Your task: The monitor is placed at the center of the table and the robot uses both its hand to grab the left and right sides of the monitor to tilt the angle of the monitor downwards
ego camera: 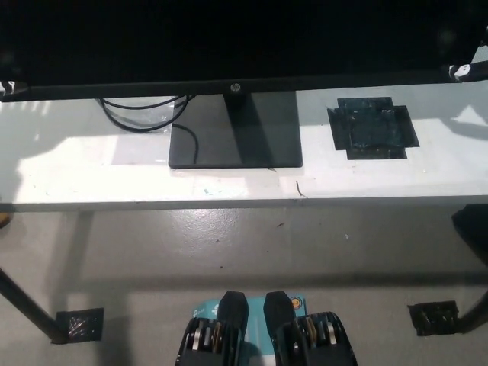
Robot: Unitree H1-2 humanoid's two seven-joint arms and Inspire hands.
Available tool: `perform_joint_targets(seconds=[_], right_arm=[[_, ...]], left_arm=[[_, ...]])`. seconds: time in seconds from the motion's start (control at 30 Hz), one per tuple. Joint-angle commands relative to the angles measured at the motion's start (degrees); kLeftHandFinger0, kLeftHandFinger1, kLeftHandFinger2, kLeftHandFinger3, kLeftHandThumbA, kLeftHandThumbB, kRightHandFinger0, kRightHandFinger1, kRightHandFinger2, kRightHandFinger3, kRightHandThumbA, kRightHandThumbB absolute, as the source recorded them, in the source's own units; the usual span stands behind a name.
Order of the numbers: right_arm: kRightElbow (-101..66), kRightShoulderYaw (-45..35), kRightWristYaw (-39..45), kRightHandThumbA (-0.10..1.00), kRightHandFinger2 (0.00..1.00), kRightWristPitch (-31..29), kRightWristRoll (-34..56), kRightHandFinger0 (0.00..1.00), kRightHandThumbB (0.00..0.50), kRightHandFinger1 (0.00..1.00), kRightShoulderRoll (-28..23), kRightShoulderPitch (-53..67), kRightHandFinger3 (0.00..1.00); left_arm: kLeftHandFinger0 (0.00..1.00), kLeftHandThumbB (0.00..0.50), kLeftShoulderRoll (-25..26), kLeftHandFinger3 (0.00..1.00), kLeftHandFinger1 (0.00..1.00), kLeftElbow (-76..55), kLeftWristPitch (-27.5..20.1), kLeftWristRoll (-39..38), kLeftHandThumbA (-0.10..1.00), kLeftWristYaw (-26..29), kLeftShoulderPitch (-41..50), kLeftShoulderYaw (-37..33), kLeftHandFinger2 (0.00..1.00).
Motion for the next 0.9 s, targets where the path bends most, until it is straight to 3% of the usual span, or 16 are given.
perform_joint_targets(seconds=[0.0,0.07,0.3,0.4,0.53,0.6,0.73,0.83,0.87], right_arm=[[6.1,22.9,-51.1,0.69,1.0,-1.7,-33.6,1.0,0.5,1.0,7.2,-15.7,1.0],[6.9,25.1,-52.0,0.72,1.0,0.1,-34.8,1.0,0.5,1.0,7.6,-16.6,1.0],[9.2,29.8,-54.3,0.71,1.0,1.7,-34.6,1.0,0.5,1.0,8.8,-18.3,1.0],[9.4,31.0,-54.4,0.71,1.0,2.0,-34.0,1.0,0.5,1.0,8.9,-18.6,1.0],[10.2,32.5,-55.6,0.69,1.0,2.5,-33.4,1.0,0.5,1.0,9.1,-18.5,1.0],[10.5,33.8,-56.2,0.76,1.0,4.0,-33.8,1.0,0.5,1.0,8.4,-17.7,1.0],[11.0,35.1,-56.7,0.77,1.0,4.0,-32.8,1.0,0.5,1.0,8.5,-17.8,1.0],[6.0,25.1,-56.5,0.64,1.0,-5.1,-23.4,1.0,0.5,1.0,5.5,-14.3,1.0],[6.1,25.1,-56.6,0.64,1.0,-5.1,-23.3,1.0,0.5,1.0,5.5,-14.3,1.0]], left_arm=[[1.0,0.499,-4.0,1.0,1.0,2.9,11.4,17.8,0.84,24.6,-15.9,-11.6,1.0],[1.0,0.5,-4.2,1.0,1.0,3.1,12.6,18.2,0.9,24.4,-16.3,-12.4,1.0],[1.0,0.498,-5.4,1.0,1.0,4.7,15.2,18.3,0.89,26.8,-17.2,-14.7,1.0],[1.0,0.489,-5.8,1.0,1.0,5.1,16.5,18.1,0.96,26.5,-17.4,-15.3,1.0],[1.0,0.487,-5.9,1.0,1.0,5.5,16.5,17.3,0.92,26.6,-17.5,-15.8,1.0],[1.0,0.487,-5.8,1.0,1.0,5.9,18.0,16.9,0.96,25.6,-16.8,-15.9,1.0],[1.0,0.491,-5.9,1.0,1.0,6.2,18.2,16.4,0.96,25.7,-16.9,-16.6,1.0],[1.0,0.5,-4.4,1.0,1.0,5.4,16.3,12.7,0.89,26.3,-14.7,-13.4,1.0],[1.0,0.5,-4.4,1.0,1.0,5.5,16.3,12.7,0.89,26.4,-14.7,-13.4,1.0]])
